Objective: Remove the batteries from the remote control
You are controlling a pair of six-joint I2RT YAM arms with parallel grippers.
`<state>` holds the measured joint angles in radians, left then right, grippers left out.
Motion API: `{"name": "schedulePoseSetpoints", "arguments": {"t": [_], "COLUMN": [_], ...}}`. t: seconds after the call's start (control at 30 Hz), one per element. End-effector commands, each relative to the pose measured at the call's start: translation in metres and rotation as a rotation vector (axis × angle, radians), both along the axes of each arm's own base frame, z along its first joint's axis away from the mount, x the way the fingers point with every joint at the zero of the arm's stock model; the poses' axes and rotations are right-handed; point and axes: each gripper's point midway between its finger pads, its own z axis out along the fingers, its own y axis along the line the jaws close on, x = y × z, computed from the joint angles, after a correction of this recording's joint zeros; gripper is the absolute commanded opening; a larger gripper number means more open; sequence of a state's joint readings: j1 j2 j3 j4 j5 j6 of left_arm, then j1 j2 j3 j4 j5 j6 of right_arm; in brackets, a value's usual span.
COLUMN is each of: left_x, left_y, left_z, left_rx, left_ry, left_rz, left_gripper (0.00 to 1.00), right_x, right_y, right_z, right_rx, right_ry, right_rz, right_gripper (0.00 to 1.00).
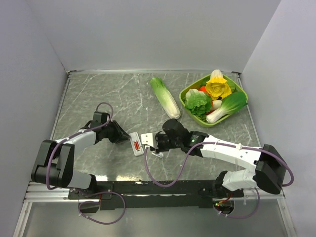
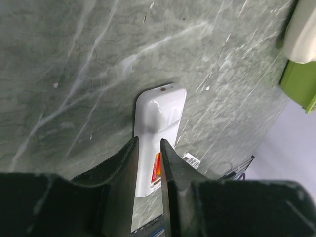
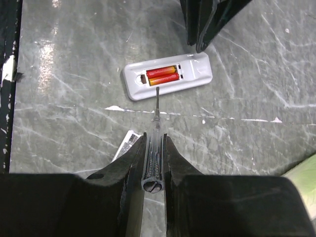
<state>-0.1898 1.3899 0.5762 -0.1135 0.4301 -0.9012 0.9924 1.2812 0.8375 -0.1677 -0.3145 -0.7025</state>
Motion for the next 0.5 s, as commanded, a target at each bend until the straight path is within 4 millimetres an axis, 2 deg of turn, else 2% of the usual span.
{"name": "schedulePoseSetpoints", "arguments": {"t": [0.0, 0.27, 0.47], "left_x": [0.001, 0.001, 0.003], "left_y": [-0.006, -0.014, -0.037], "left_z": [-0.004, -0.011, -0.002], "left_rx": [0.007, 0.01, -0.064], "left_ry": [-0.02, -0.014, -0.051], "left_rz": [-0.028, -0.045, -0.099], "left_gripper": [0.28, 0.28, 0.27], "right_x": [0.001, -0.005, 0.0], "right_y": [0.015, 0.014, 0.013], "right_z": [0.021, 0.018, 0.016], "right_rx": [0.05, 0.049, 0.013], "right_ry": [-0.066, -0.049, -0.065], "right_rz": [0.076, 0.09, 0.089], "right_gripper": [0.0, 0.0, 0.0]}}
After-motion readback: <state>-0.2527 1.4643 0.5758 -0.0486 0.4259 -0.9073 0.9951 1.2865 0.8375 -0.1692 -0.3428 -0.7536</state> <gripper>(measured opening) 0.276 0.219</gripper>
